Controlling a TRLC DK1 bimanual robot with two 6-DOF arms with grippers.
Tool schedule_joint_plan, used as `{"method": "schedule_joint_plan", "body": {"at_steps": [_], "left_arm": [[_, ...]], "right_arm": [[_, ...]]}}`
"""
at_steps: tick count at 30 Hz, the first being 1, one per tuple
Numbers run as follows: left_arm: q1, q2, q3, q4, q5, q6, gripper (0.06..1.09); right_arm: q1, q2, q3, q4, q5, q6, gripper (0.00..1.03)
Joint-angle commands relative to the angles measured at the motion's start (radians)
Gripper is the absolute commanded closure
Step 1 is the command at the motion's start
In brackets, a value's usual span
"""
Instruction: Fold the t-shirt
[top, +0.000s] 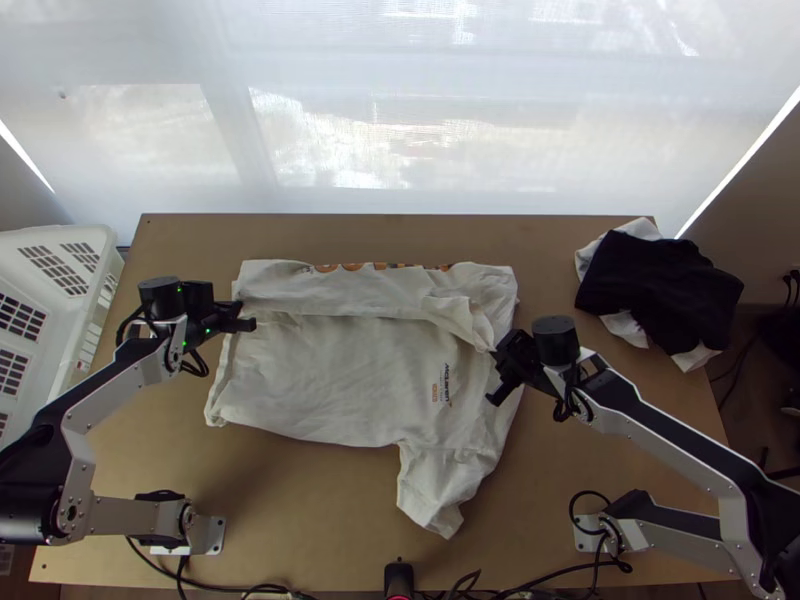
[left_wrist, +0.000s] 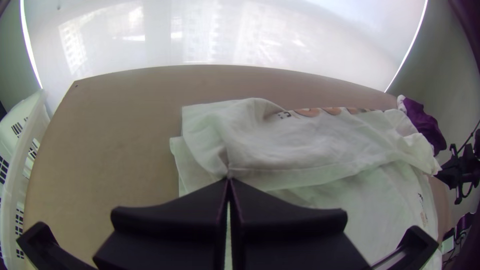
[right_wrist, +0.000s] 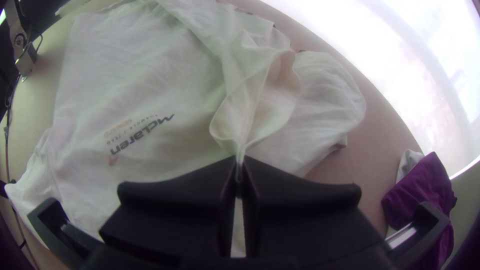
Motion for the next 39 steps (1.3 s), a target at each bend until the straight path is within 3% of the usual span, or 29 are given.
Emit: {"method": "schedule_joint_plan", "body": {"at_steps": [1, 18, 20, 22, 23, 24, 26, 33, 39], "left_arm": [[0.003, -0.043, -0.021, -0.013, 0.001, 0.001, 1.05], [0.015, 0.006, -0.058, 0.003, 0.000, 0.013, 1.05], [0.006, 0.026, -0.045, 0.010, 0.000, 0.012, 1.02], [0.003, 0.042, -0.033, 0.009, 0.001, 0.009, 0.77], [0.001, 0.048, -0.024, -0.005, 0.001, 0.009, 0.63], [-0.002, 0.052, -0.016, -0.022, 0.001, 0.009, 0.51], [-0.002, 0.054, 0.002, -0.070, 0.001, 0.010, 0.38], [0.003, -0.118, 0.045, -0.283, 0.018, 0.027, 0.37], [0.007, -0.302, 0.021, -0.559, 0.038, 0.096, 0.36]], "right_arm": [[0.008, -0.030, -0.009, -0.019, 0.003, 0.000, 1.00], [0.025, -0.022, -0.104, 0.018, 0.004, -0.014, 1.00], [0.023, -0.007, -0.099, 0.027, 0.004, -0.014, 0.78], [0.022, 0.004, -0.087, 0.029, 0.004, -0.012, 0.42], [0.019, 0.005, -0.079, 0.029, 0.004, -0.014, 0.16], [0.016, 0.004, -0.068, 0.029, 0.004, -0.014, 0.03], [0.005, 0.004, -0.047, 0.029, 0.004, -0.015, 0.05], [-0.032, -0.028, 0.088, -0.089, 0.004, -0.012, 0.05], [-0.040, -0.019, 0.206, -0.184, 0.004, -0.009, 0.05]]}}
